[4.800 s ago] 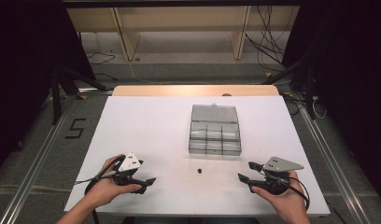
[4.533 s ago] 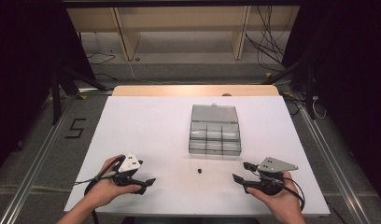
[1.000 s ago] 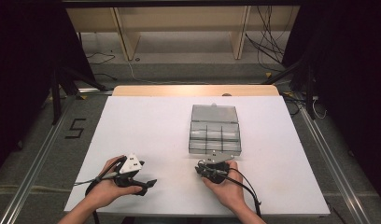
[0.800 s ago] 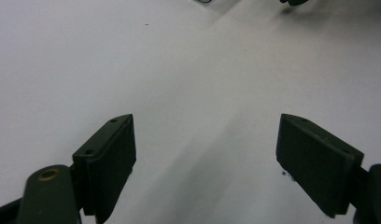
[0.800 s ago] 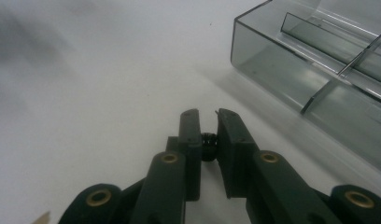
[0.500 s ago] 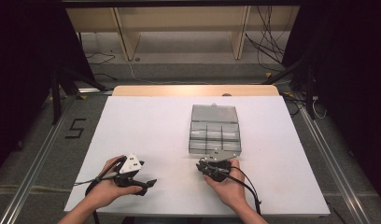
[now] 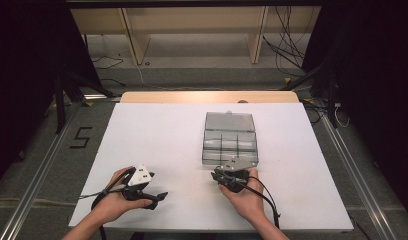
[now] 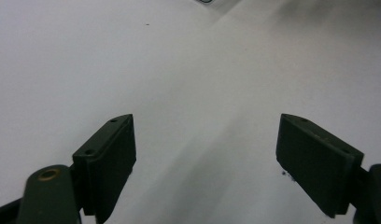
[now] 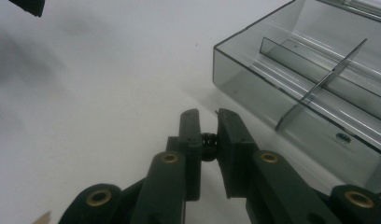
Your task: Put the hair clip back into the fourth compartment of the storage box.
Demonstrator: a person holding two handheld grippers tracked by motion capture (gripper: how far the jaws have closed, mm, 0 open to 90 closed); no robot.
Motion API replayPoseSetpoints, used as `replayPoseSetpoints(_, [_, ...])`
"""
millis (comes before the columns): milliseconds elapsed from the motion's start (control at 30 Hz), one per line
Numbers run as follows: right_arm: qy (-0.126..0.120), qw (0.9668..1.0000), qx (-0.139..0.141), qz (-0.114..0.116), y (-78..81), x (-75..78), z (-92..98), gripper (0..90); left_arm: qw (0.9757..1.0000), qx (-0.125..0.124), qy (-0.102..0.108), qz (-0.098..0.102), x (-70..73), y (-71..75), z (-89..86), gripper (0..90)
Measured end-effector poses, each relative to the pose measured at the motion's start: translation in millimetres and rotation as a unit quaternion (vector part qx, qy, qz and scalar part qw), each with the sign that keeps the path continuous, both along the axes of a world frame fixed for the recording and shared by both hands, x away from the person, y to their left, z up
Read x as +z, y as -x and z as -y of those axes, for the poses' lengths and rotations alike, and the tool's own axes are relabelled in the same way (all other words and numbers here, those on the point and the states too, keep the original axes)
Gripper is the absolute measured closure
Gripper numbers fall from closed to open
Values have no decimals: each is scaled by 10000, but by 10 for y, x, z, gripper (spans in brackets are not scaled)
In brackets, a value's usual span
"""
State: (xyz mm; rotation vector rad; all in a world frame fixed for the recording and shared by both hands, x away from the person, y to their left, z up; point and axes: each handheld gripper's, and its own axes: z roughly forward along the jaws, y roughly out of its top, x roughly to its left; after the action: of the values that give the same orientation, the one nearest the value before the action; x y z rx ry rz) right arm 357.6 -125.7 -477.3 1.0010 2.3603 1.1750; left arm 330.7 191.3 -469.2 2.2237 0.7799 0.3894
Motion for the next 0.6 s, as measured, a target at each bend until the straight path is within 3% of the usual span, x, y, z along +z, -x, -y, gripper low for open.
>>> replayPoseSetpoints(600, [-81, 9999, -53, 70, -47, 73, 23, 808, 10000, -6, 13, 8, 2, 3, 4, 198])
